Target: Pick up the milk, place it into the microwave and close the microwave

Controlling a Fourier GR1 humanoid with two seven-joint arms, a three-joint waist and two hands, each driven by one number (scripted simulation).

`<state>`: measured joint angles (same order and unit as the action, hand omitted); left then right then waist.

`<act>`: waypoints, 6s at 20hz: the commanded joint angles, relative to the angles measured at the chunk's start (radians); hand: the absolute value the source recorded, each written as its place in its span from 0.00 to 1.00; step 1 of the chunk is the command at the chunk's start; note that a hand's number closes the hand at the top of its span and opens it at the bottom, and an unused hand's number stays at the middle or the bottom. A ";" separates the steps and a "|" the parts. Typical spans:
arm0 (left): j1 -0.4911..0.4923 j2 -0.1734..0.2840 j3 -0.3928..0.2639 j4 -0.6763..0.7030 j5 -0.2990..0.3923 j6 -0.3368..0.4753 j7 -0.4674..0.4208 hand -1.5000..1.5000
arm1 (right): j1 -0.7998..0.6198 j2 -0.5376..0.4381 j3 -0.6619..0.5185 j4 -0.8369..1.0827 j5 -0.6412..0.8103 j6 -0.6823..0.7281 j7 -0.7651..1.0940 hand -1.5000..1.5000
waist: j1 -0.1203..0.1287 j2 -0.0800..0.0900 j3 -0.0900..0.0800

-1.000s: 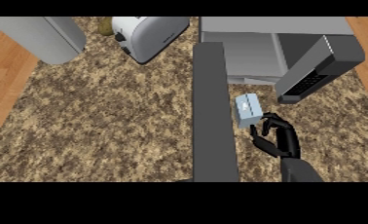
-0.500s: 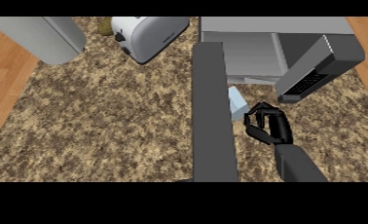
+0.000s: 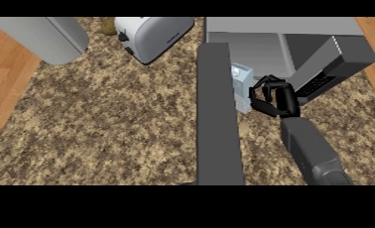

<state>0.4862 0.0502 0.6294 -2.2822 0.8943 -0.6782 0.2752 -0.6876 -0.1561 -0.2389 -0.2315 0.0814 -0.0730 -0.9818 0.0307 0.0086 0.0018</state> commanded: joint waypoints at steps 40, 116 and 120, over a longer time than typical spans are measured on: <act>-0.242 0.136 -0.026 0.141 -0.027 0.008 0.023 0.00 | -0.328 -0.284 -0.018 0.156 0.071 -0.312 0.287 1.00 | 0.147 0.087 0.010; -0.246 -0.035 -0.359 0.368 -0.499 -0.355 -0.109 0.00 | -0.180 0.033 -0.134 0.091 -0.062 0.181 0.115 0.00 | -0.020 -0.006 -0.001; -0.313 -0.050 -0.476 0.472 -0.743 -0.244 -0.269 0.00 | -0.088 0.060 -0.092 0.066 -0.041 0.239 0.097 0.00 | -0.046 -0.014 -0.003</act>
<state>0.2079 0.0036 0.2296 -1.8707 0.2969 -0.9721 0.0969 -0.8491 -0.1257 -0.3467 -0.1476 0.0401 0.1112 -0.8617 0.0009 0.0004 -0.0004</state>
